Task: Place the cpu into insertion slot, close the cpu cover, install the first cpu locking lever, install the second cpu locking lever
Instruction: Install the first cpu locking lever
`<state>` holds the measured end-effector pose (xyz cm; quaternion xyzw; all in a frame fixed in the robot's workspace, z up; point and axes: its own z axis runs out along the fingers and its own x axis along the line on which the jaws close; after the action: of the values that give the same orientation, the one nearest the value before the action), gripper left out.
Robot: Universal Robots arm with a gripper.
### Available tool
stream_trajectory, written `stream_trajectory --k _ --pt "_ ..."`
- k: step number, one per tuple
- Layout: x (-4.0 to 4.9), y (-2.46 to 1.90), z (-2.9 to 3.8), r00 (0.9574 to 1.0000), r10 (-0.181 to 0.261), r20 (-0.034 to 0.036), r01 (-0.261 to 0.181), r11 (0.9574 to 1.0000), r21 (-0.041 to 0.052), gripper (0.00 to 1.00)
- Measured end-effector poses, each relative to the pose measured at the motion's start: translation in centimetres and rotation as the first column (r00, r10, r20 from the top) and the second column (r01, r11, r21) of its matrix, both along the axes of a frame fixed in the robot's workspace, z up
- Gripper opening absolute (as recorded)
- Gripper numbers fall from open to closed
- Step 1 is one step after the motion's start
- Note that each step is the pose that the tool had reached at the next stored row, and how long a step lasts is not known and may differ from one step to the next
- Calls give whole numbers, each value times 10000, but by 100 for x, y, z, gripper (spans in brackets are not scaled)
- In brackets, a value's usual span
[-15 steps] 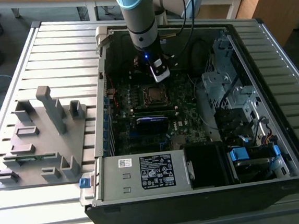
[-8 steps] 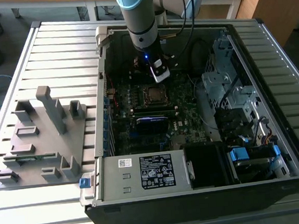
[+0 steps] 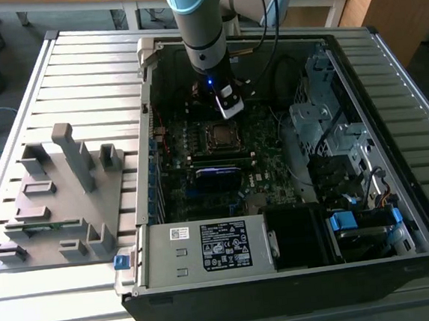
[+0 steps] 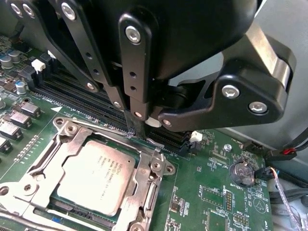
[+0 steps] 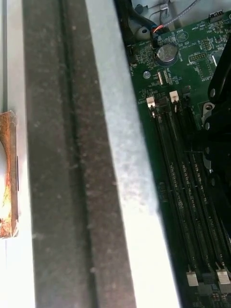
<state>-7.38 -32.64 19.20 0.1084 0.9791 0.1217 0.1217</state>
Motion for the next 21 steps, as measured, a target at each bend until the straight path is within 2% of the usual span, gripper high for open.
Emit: stream_trajectory --k 2,8,10,17,21 --pt "0 1 -1 10000 -1 2 1 10000 -10 10" --pt "0 0 -29 10000 -6 7 6 9999 -168 10" --pt "0 0 -36 10000 -6 8 6 9998 -190 10" --pt "3 0 -46 10000 -8 7 8 9998 -191 10" --pt "40 1 -49 10000 -5 15 5 9998 -182 10"
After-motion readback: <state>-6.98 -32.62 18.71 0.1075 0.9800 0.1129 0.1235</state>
